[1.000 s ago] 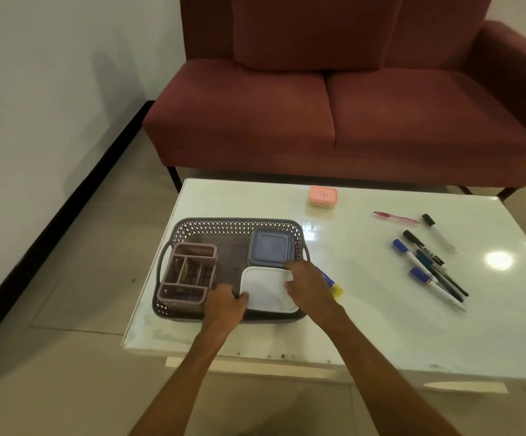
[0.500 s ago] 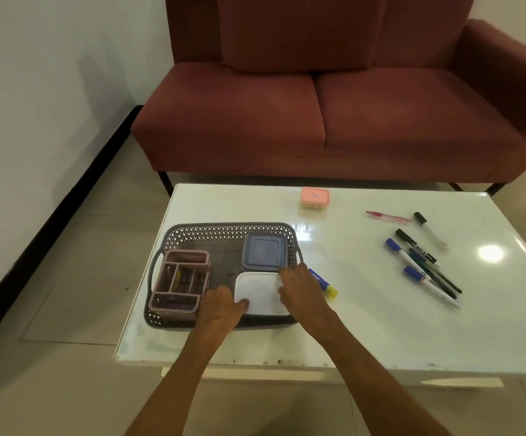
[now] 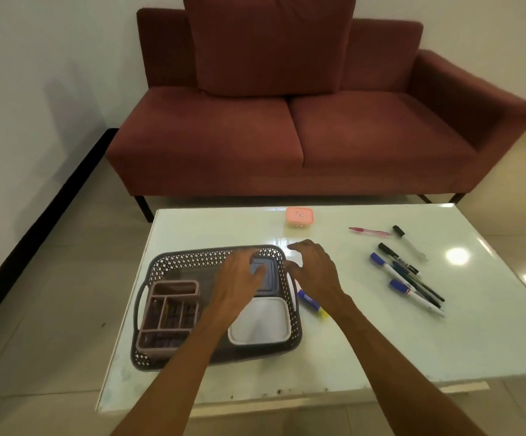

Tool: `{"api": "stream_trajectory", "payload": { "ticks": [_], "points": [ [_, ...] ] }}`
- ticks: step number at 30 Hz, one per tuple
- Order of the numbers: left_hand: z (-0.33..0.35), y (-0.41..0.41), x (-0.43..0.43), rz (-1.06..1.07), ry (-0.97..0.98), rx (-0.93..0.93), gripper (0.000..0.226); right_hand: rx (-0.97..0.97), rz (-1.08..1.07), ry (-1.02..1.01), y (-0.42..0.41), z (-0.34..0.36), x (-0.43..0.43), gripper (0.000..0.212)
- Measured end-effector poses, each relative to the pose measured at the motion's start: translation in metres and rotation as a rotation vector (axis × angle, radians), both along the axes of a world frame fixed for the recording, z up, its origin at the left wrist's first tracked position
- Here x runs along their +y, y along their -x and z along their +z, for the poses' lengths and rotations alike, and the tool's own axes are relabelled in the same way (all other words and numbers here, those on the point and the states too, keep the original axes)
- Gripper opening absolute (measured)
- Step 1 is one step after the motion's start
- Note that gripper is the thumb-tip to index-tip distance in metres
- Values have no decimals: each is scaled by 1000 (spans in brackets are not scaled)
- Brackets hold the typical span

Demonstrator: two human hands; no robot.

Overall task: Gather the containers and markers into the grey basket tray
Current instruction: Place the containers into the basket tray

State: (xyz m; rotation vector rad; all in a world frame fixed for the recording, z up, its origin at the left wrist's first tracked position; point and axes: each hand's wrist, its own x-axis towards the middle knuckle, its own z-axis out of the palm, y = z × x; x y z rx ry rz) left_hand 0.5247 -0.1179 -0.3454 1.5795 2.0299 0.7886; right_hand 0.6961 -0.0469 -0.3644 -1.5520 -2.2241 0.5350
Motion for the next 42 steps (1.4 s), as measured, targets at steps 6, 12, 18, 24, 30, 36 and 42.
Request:
{"api": "stream_trajectory", "payload": {
  "ticks": [6, 12, 18, 24, 30, 36, 42],
  "points": [
    [11, 11, 55, -90, -27, -49, 48, 4, -134, 56, 12, 11, 45, 47],
    [6, 4, 101, -45, -3, -96, 47, -32, -116, 86, 4, 7, 109, 49],
    [-18, 6, 131, 13, -1, -79, 45, -251, 70, 153, 6, -16, 169, 71],
    [-41, 14, 148, 3, -4, -21, 48, -459, 161, 139, 15, -50, 190, 70],
    [-24, 35, 121, -1, -17, 25, 45, -432, 127, 64, 16, -43, 157, 60],
    [26, 75, 70, 99, -119, -8, 38, -93, 208, -48, 48, 17, 98, 71],
    [40, 121, 21, 236, -150, -62, 33, 41, 343, 2, 112, 36, 32, 73]
  ]
}}
